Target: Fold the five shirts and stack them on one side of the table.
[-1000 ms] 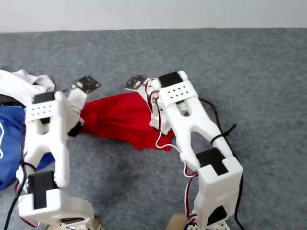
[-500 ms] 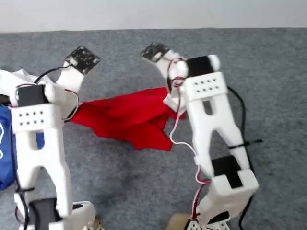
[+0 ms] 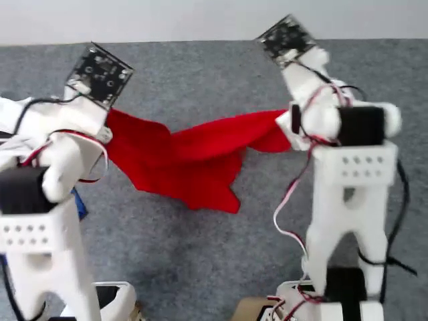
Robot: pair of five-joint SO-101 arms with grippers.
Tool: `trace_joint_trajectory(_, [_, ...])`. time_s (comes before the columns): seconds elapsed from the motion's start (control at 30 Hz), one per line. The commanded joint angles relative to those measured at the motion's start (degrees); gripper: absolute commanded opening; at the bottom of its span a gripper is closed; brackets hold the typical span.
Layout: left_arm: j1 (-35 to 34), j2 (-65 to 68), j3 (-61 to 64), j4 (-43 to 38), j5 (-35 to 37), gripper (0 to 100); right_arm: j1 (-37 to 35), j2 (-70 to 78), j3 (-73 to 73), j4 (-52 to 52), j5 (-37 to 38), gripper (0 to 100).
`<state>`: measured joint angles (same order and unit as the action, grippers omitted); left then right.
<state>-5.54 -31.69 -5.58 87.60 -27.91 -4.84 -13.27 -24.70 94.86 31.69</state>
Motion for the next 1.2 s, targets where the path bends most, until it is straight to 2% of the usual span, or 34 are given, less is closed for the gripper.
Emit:
trace_joint_trajectory(0.0, [0.2,-3.1,-4.4,-3.0,0.7,0,2.8,-6.1,-2.9,-2.4,0.4,1.0])
trace_joint_trajectory(0.3, [0.5,-7.8,-11.6,-3.5,7.2,0,7.3,-15.4,-2.9,-4.3,0.4,1.0])
trace_joint_trajectory(0.53, [0.2,-10.1,-17.5,-4.1,7.1,0,12.4,-22.3,-2.9,-7.3,0.5,1.0])
trace_joint_trajectory(0.83, [-0.1,-10.7,-26.6,-12.9,6.8,0,18.2,-30.0,-2.9,-13.1,3.1,1.0])
trace_joint_trajectory(1.07, [-5.9,-10.7,-31.3,-12.7,6.6,0,20.4,-34.6,-2.9,-13.9,5.7,1.0])
trace_joint_trajectory(1.17, [-6.6,-10.8,-33.9,-12.7,4.0,0,21.5,-36.3,-2.9,-14.0,5.7,1.0])
